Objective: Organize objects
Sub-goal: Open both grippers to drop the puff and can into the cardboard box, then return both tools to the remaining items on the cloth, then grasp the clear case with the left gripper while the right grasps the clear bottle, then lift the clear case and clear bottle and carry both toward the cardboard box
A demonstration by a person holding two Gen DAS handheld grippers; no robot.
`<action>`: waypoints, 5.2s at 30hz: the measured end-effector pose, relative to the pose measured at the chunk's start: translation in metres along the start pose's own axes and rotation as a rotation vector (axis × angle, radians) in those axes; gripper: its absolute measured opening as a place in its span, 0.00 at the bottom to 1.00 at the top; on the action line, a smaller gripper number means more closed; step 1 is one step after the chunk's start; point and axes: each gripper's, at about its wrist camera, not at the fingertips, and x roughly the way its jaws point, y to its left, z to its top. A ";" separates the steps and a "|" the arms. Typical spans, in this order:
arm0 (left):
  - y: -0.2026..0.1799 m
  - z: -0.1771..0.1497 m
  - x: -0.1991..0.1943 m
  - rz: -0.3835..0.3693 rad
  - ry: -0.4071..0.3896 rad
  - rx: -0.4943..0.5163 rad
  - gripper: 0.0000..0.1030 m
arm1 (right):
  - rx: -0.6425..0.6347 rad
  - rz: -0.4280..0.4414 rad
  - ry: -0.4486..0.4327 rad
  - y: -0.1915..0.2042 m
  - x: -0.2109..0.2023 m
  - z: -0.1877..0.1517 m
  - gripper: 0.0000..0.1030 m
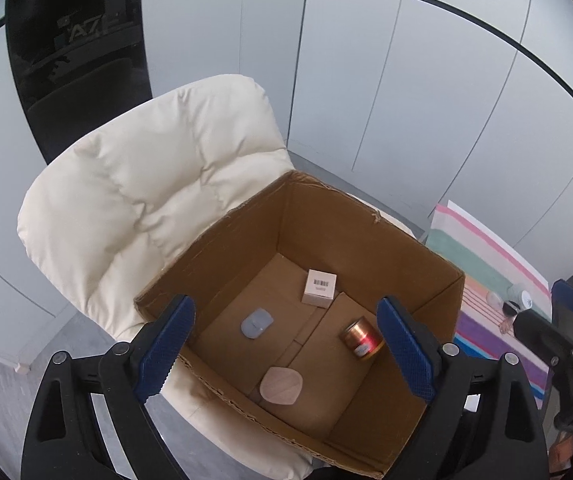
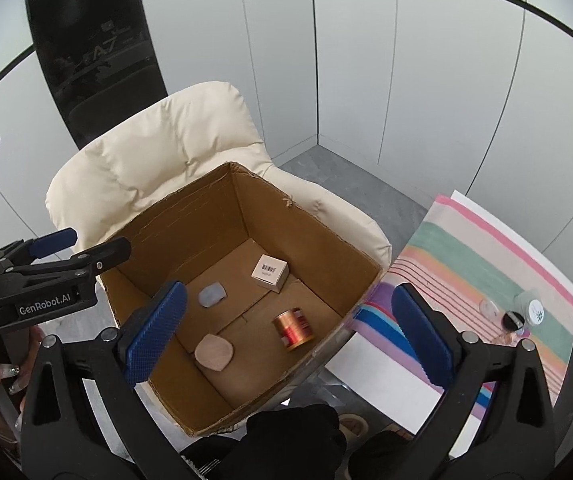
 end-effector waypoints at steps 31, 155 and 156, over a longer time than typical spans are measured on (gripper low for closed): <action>-0.272 -0.015 0.024 -0.353 0.087 0.371 0.91 | 0.382 -0.321 -0.017 -0.228 -0.082 -0.093 1.00; -0.432 0.037 -0.064 -0.279 -0.073 0.573 0.57 | 0.498 -0.566 -0.121 -0.349 -0.203 -0.078 0.64; -0.428 0.031 -0.067 -0.288 -0.064 0.579 0.57 | 0.497 -0.561 -0.124 -0.345 -0.206 -0.084 0.64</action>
